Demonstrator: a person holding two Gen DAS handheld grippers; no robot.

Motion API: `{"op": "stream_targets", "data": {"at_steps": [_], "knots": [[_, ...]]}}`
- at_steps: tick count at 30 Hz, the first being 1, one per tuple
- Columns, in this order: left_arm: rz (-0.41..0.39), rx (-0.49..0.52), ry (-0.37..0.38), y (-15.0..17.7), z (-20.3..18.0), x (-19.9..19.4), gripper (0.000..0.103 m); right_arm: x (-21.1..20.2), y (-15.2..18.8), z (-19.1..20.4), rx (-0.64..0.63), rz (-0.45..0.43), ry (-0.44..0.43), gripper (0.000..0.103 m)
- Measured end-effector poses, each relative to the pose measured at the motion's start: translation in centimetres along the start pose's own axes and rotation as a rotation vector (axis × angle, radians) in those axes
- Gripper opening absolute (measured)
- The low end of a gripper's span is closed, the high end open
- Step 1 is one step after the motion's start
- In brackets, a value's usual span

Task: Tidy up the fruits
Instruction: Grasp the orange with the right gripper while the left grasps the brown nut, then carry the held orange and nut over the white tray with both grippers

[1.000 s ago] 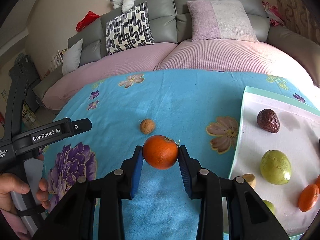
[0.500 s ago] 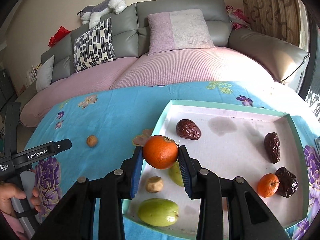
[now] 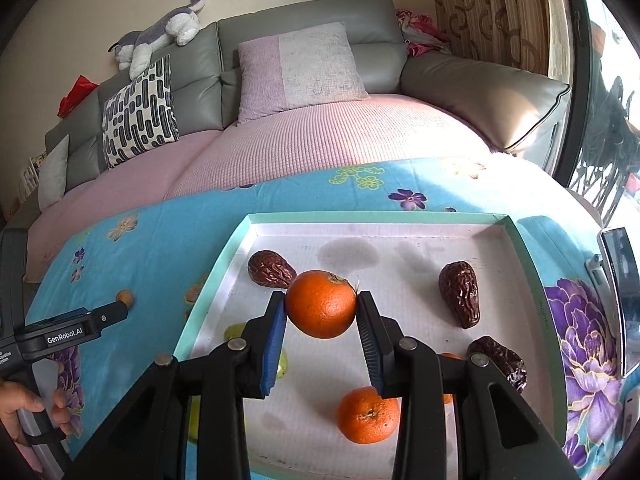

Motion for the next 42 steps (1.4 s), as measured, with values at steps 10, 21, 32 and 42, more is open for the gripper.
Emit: {"op": "stream_targets", "data": {"at_steps": [10,21,32,42], "knots": [[0.023,0.024,-0.055,-1.7,-0.3,1.8,0.061,0.3,0.0,-0.1,-0.009,0.011,-0.007,0.037],[-0.005,-0.001,-0.064,-1.2,0.2,2.4,0.027,0.3,0.0,-0.1,-0.008,0.012,-0.005,0.037],[-0.082,0.031,0.061,-1.7,-2.3,-1.9,0.027,0.4,0.2,-1.5,0.038,0.025,0.028,0.037],[-0.068,0.238,0.205,-0.3,-10.8,-3.3,0.027,0.9,0.7,-4.4,0.104,0.062,0.071,0.038]]}}
Point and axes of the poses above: each gripper's, at about its wrist camera, not at the fingertips, and x roughly the way its jaws point, z to its left, y to its underside, the point moved 4 cm from there along x, roughly the way its jaws point, and after that the axes turned 6 degrees about z, right-handed, at the moved point
